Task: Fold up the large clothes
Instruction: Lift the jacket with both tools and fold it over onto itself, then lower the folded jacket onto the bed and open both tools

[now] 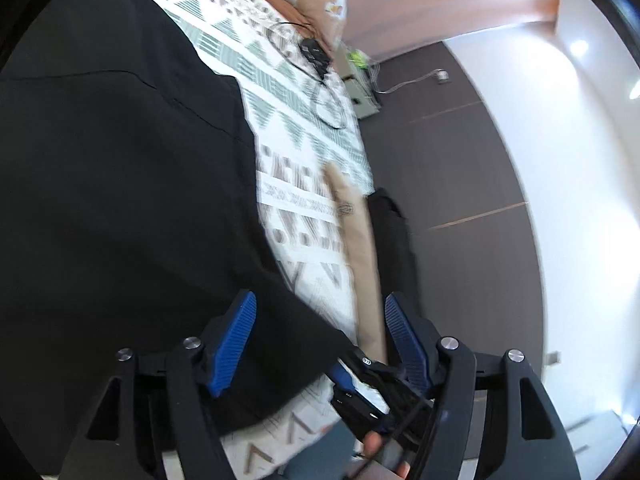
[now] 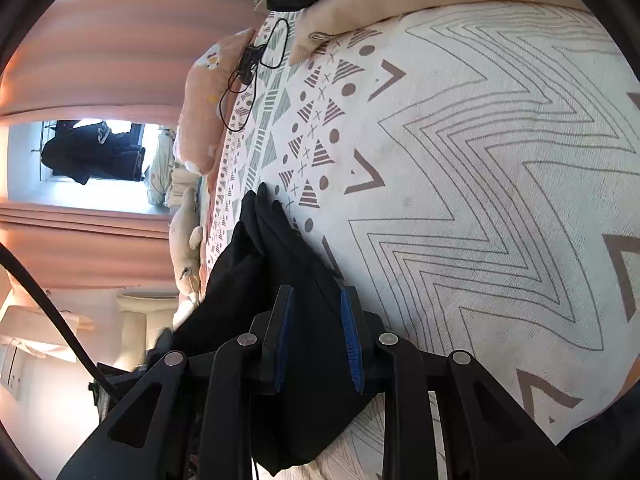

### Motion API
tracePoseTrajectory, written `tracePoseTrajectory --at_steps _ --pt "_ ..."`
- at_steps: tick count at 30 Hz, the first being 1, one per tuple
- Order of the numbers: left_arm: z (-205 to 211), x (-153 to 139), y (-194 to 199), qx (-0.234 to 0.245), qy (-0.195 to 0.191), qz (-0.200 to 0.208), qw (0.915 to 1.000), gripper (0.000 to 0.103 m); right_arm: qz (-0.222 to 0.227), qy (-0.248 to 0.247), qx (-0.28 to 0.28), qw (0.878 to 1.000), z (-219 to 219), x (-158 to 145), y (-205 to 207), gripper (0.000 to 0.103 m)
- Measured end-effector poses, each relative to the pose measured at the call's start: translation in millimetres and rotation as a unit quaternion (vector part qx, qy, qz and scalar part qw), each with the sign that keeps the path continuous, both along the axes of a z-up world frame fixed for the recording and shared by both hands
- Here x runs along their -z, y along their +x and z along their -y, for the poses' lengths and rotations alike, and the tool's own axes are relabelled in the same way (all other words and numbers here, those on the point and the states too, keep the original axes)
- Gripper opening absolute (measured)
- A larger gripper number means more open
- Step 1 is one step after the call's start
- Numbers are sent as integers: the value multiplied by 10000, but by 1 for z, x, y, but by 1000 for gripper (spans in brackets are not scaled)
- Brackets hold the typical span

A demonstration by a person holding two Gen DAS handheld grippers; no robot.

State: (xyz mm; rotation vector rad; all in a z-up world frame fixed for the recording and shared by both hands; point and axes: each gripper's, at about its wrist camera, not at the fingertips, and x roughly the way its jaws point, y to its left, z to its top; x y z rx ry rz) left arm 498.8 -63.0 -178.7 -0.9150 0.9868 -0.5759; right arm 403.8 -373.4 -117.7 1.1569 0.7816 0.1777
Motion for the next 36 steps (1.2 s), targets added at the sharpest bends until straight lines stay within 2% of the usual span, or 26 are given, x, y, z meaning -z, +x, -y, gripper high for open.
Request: tracePoseTrajectory --at_steps 5,6,9,12,18,21,25,27,28,29,30,33,36 --pt "-11 -18 -12 -70 -80 304 9995 68 188 -253 -95 9995 -4 -10 6 24" --pt "-19 -23 -17 -167 26 385 9991 68 208 -304 -134 9992 -6 -11 5 33" --pt "-38 -33 -29 -462 527 541 9961 68 293 -472 -249 9981 -14 -18 6 50" --pt "-62 -35 -35 -730 725 580 9930 68 425 -687 -362 9961 -28 -29 5 55" --pt "-117 -29 -48 -1234 1111 501 9848 68 624 -1053 -722 9899 -59 -41 7 60" --pt "-136 -20 -52 -1380 1328 355 9808 68 461 -1105 -956 9882 -78 -31 16 60" --pt "-152 -3 -58 -1395 1524 76 9784 68 256 -1424 -1041 9840 -97 -22 28 60" --pt "-155 6 -59 -1373 1609 -27 9774 68 205 -1321 -1060 9853 -100 -16 34 60" --pt "-158 11 -61 -1344 1629 -91 9774 68 195 -1264 -1017 9866 -99 -14 35 59" --pt "-158 15 -62 -1306 1642 -154 9776 68 203 -1257 -955 9873 -98 -13 35 39" --pt "-160 19 -63 -1270 1636 -211 9781 68 204 -1247 -952 9874 -97 -12 36 24" --pt "-159 25 -71 -1158 1602 -287 9798 68 322 -886 -866 9918 -93 -5 33 9" --pt "-153 28 -72 -1069 1568 -223 9816 68 271 -528 -683 9959 -83 9 28 6"
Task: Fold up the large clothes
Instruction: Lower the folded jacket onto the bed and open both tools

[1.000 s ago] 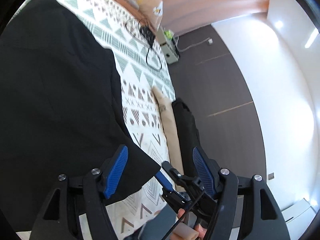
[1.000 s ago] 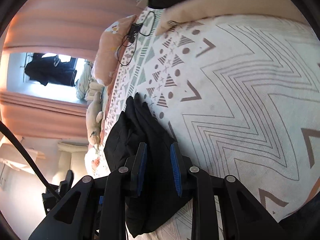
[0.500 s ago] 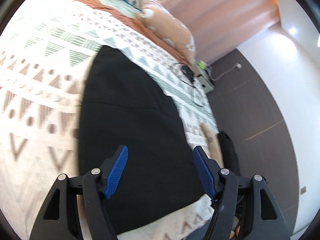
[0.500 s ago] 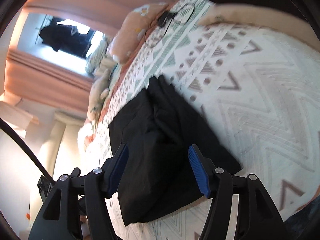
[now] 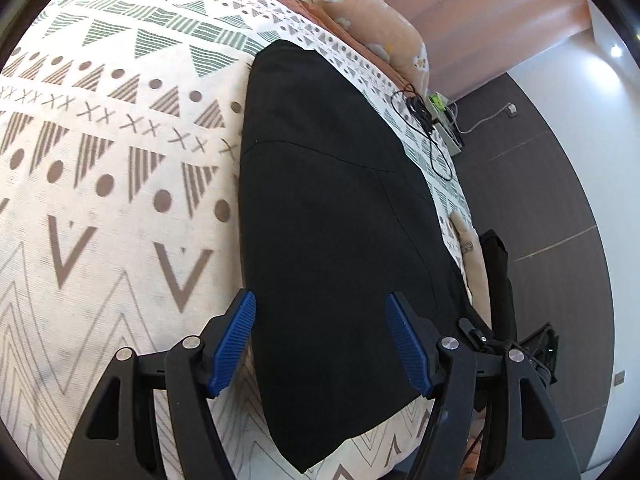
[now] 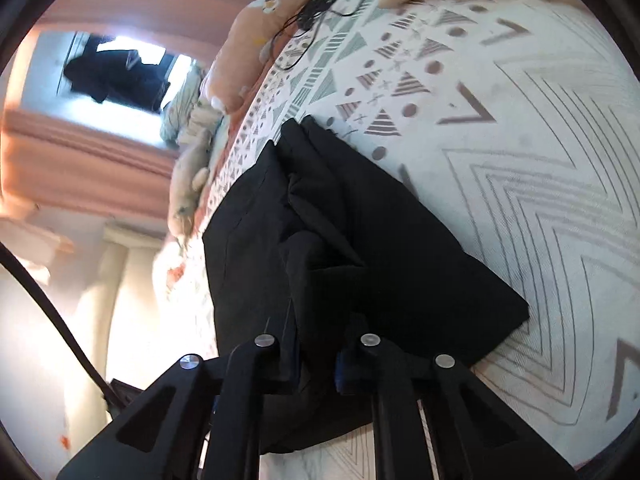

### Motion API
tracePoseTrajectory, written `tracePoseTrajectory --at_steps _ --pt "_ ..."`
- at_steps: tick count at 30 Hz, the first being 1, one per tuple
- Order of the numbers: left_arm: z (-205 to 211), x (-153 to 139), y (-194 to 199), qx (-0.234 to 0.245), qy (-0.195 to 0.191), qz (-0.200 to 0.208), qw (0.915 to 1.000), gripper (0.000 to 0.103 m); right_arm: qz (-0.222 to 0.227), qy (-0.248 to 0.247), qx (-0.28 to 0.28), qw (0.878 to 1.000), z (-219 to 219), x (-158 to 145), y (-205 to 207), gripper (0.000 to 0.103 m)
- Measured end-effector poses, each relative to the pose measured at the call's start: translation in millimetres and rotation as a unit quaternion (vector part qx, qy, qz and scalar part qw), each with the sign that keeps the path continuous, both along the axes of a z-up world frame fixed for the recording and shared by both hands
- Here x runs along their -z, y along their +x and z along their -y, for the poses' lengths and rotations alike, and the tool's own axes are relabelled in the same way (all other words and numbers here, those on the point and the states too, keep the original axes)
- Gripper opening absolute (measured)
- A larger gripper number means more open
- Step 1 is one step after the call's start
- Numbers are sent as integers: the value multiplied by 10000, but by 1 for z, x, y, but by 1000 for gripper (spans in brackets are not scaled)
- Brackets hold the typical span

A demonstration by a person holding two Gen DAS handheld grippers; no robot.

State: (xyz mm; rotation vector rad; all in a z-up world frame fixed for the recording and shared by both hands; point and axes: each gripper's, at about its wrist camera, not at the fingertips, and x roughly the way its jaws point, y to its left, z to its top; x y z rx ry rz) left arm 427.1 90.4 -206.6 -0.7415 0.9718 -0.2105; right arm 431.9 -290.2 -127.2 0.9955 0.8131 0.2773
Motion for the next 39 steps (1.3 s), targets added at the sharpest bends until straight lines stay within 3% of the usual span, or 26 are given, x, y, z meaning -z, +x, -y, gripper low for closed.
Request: tracePoseTrajectory --at_steps 3,7,12,19,26,31,34,37,38,39 --pt "4 1 -5 45 -89 54 9999 68 -130 351 170 9992 10 16 -5 5" --pt "7 0 -8 104 -274 156 9994 68 -125 439 238 9987 18 23 -11 5" --pt "9 -1 -10 334 -733 325 9962 68 -141 707 340 9968 34 33 -20 5" --pt "27 -4 -6 754 -900 438 9921 68 -158 962 504 9940 54 45 -21 5" --pt "21 -4 -3 574 -775 338 9948 68 -253 1065 548 9925 60 51 -23 5" --pt "16 -1 -5 379 -372 161 9985 68 -371 872 299 9951 60 40 -22 9" --pt "19 6 -3 397 -346 47 9986 68 -307 412 217 9984 61 25 -25 17" --pt "25 7 -2 407 -203 1 9990 68 -169 -44 340 9993 65 10 -35 50" --pt "28 7 -1 407 -144 -7 9991 68 -124 -136 397 9990 67 7 -38 67" --pt "29 7 -1 403 -107 -10 9991 68 -94 -229 433 9988 68 4 -40 70"
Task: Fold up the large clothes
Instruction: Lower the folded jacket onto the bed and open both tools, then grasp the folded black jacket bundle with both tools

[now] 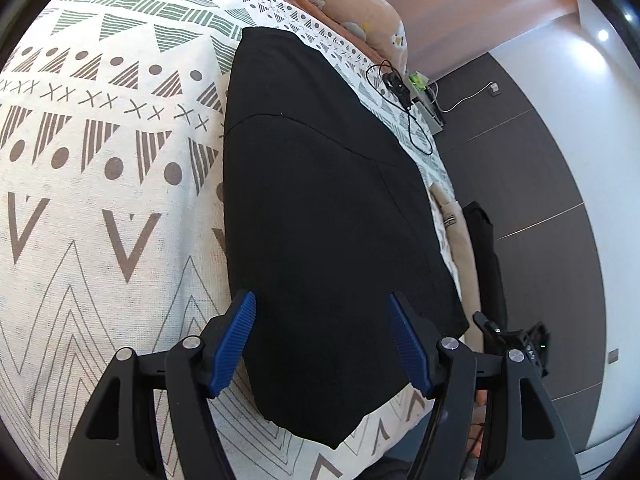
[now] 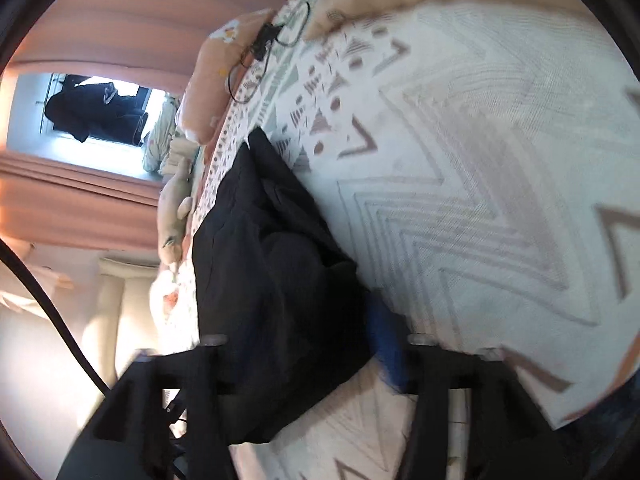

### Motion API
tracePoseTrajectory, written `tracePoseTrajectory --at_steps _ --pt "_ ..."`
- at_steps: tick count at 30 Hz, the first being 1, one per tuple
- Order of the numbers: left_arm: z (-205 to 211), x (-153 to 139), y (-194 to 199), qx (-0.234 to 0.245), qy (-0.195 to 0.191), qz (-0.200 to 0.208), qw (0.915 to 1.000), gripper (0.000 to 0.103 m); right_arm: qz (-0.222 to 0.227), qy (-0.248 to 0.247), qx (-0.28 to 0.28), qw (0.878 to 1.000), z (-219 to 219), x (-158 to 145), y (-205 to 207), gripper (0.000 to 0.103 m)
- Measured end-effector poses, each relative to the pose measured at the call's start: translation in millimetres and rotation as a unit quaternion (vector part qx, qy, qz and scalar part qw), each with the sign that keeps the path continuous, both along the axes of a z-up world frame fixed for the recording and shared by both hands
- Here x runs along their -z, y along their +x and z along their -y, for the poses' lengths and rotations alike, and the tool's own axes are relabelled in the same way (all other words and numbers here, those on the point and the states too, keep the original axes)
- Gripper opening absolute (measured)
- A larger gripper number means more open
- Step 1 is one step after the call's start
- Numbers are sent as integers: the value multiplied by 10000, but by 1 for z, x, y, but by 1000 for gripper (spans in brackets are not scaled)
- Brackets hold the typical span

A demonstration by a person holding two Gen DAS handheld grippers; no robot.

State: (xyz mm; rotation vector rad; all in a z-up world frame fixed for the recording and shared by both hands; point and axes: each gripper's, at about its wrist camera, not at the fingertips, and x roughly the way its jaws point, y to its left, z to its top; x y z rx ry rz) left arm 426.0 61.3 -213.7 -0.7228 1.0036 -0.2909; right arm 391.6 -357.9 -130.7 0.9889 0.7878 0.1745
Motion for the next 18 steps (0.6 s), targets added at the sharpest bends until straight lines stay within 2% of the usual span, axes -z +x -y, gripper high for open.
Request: tracePoseTrajectory --at_steps 2,7,13,15,16,17,18 --pt "2 1 1 -17 56 -1 10000 68 -65 -152 -20 9999 -1 0 0 70" --pt "5 2 3 -30 108 6 9999 68 -419 19 -252 9988 -7 18 7 70" --pt "12 6 4 34 287 -137 9995 68 -282 609 -229 9975 0 28 9 68" --pt "13 13 3 6 223 -277 9994 65 -295 735 -288 9964 -2 33 12 47" --pt "13 14 1 -20 236 -286 9993 59 -286 803 -315 9959 -3 37 13 42" --pt "13 13 -1 -50 312 -262 9992 55 -254 915 -363 9948 -4 39 14 29" --pt "14 12 -3 -55 351 -232 9991 48 -219 1023 -370 9938 -3 41 13 22"
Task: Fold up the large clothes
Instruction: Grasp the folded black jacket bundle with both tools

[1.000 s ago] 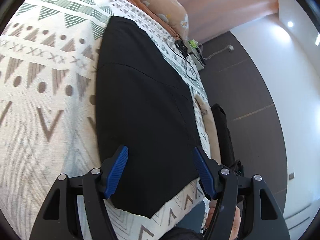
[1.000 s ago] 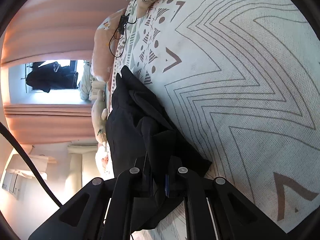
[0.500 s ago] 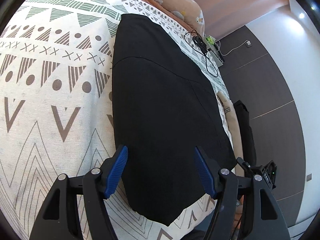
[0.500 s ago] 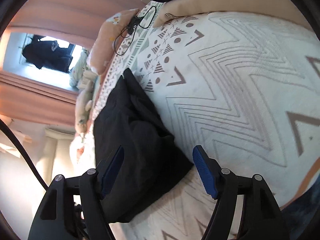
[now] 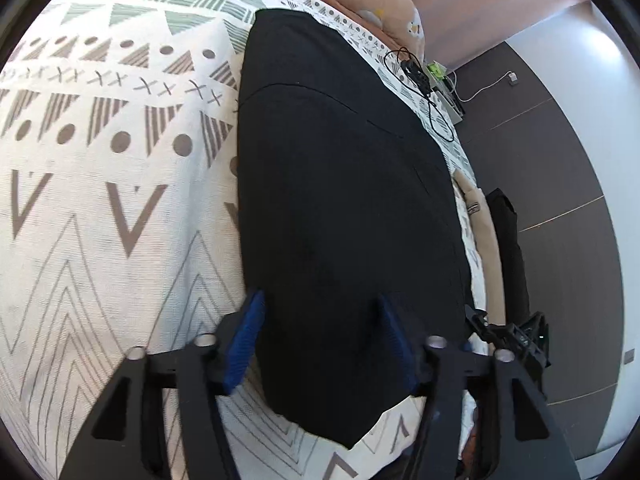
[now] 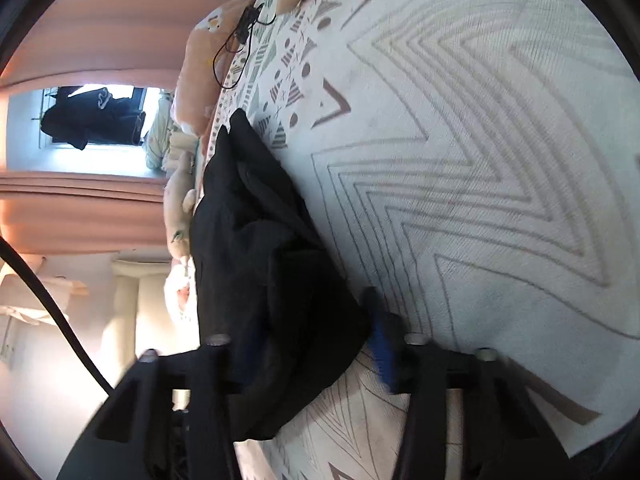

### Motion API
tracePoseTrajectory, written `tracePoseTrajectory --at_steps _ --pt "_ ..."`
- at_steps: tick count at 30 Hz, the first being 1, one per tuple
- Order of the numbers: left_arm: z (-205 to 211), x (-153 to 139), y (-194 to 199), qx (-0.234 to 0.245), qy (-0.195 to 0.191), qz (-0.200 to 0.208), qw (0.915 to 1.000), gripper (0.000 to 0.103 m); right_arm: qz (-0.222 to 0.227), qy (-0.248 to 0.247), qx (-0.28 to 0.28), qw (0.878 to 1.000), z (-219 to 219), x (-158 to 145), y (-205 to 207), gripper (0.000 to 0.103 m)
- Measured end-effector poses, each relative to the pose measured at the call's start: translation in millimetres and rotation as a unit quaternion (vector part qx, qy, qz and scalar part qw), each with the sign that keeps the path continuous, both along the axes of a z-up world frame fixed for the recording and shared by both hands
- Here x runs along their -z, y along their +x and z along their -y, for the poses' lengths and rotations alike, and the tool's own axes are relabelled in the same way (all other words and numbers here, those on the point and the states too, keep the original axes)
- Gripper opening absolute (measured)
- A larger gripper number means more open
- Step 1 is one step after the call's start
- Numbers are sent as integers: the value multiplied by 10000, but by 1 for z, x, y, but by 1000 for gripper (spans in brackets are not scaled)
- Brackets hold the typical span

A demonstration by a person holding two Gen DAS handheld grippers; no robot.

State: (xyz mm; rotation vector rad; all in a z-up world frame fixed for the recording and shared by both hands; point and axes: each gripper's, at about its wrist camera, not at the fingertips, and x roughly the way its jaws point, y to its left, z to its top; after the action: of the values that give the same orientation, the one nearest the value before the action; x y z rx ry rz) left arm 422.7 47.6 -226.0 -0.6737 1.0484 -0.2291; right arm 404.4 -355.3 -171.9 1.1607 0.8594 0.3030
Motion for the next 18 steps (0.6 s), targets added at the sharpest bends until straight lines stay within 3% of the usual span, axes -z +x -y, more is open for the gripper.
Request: tracePoseTrajectory --at_steps 2,6,18 --pt "3 -4 -4 26 158 83 9998 38 107 142 56 9998 1 -2 -4 13" --pt "6 -7 -13 37 376 123 9992 28 288 152 117 9994 -2 -7 -15 9" --pt "11 -17 -63 307 619 109 9975 27 362 519 -237 9977 11 22 -49 9"
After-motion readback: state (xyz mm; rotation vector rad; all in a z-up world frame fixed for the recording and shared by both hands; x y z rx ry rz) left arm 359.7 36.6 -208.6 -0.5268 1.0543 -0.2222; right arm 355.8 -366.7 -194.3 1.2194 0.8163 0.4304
